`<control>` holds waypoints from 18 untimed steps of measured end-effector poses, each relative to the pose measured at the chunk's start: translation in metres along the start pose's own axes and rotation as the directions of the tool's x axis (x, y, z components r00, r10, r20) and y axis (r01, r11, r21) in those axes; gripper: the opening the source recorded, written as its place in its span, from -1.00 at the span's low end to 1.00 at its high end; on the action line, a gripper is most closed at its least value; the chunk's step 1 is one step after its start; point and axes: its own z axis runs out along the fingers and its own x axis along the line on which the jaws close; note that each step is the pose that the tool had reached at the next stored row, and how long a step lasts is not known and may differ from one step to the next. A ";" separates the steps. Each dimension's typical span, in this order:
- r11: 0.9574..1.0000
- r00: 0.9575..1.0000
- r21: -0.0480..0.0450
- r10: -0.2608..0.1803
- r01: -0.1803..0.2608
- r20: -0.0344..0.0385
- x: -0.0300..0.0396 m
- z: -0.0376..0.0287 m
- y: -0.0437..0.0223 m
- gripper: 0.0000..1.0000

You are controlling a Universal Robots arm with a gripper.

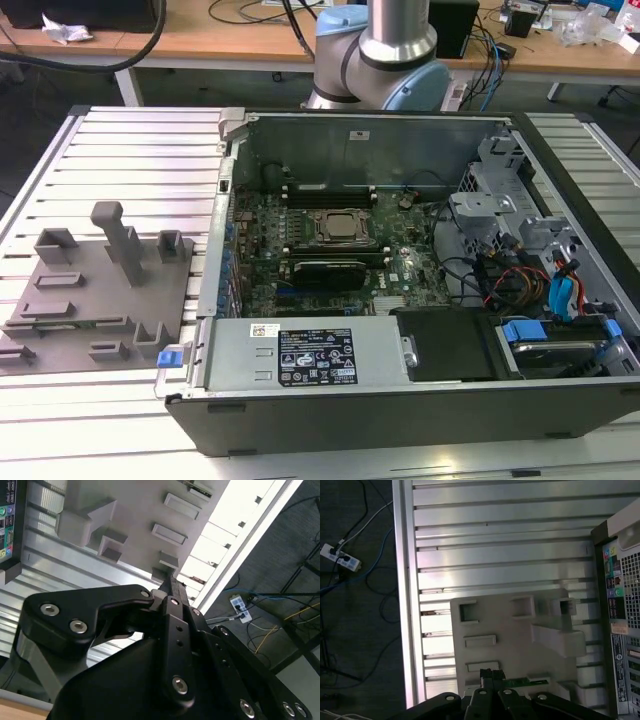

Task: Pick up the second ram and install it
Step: 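Reach for the second ram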

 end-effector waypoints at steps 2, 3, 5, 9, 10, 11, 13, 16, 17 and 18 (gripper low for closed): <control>1.000 1.000 0.000 0.000 0.000 0.000 -0.0015 0.0009 -0.0048 -0.79; 1.000 1.000 0.000 0.000 0.000 0.000 -0.0018 0.0013 -0.0076 -0.79; 1.000 1.000 0.000 0.000 0.000 0.000 -0.0022 0.0018 -0.0140 -0.79; 1.000 1.000 0.000 0.000 0.000 0.000 -0.0031 0.0029 -0.0264 -0.79; 1.000 1.000 0.000 0.000 0.000 0.000 -0.0034 0.0035 -0.0310 -0.79; 1.000 1.000 0.000 0.000 0.000 0.000 -0.0036 0.0038 -0.0333 -0.79; 1.000 1.000 0.000 0.000 0.000 0.000 -0.0040 0.0043 -0.0385 -0.79; 1.000 1.000 0.000 0.000 0.000 0.000 -0.0048 0.0049 -0.0489 -0.79; 1.000 1.000 0.000 0.000 0.000 0.000 -0.0050 0.0050 -0.0521 -0.79; 1.000 1.000 0.000 0.000 0.000 0.000 -0.0052 0.0051 -0.0544 -0.79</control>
